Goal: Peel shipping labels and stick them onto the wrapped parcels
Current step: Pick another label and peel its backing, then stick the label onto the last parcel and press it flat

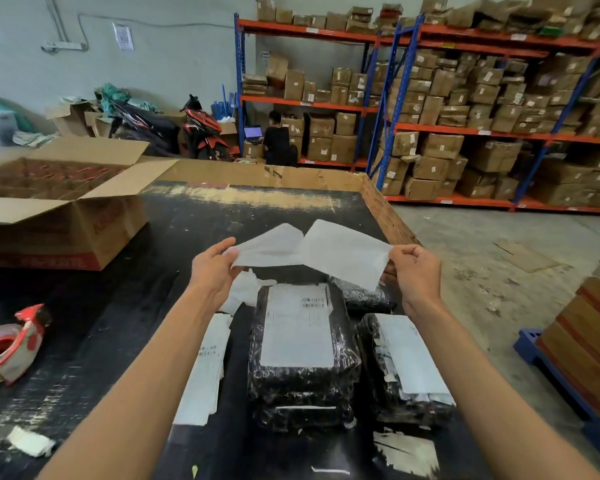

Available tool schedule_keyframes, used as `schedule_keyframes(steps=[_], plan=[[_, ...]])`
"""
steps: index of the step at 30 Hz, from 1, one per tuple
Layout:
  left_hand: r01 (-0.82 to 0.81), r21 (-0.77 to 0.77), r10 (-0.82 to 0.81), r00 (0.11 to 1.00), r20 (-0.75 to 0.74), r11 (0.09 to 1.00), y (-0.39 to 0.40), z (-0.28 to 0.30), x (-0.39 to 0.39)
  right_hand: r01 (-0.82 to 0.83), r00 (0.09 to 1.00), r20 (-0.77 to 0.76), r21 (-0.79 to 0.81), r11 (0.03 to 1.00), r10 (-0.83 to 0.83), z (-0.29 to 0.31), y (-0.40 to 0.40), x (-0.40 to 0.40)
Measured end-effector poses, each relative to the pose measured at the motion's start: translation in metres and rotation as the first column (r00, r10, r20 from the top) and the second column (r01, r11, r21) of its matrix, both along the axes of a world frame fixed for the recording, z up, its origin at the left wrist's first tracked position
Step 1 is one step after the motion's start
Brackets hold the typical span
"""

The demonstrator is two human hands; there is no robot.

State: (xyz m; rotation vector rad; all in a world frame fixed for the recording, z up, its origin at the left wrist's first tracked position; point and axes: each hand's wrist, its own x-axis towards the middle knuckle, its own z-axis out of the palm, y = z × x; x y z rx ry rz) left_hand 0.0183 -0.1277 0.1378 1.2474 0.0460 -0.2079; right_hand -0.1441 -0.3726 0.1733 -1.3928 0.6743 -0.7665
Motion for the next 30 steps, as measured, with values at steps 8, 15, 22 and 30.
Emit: schedule_keyframes(steps=[8, 15, 22, 30], plan=[[-0.277, 0.204, 0.318, 0.925, -0.21, 0.939, -0.014, -0.065, 0.052, -0.043, 0.998, -0.034, 0.048, 0.998, 0.045, -0.033, -0.048, 0.074], [-0.383, 0.438, 0.502, 0.842, -0.197, 0.813, -0.028, -0.104, 0.073, -0.137, 0.981, -0.136, 0.033, 0.99, 0.14, -0.059, -0.062, 0.108], [-0.313, 0.715, 0.505, 0.861, -0.064, 0.625, -0.042, -0.102, 0.078, -0.21, 0.959, -0.2, -0.032, 0.977, 0.2, -0.07, -0.067, 0.119], [-0.163, 0.649, 0.147, 0.986, 0.08, 0.743, -0.086, -0.019, 0.083, -0.165, 0.986, -0.059, -0.284, 0.944, 0.154, -0.066, -0.068, 0.122]])
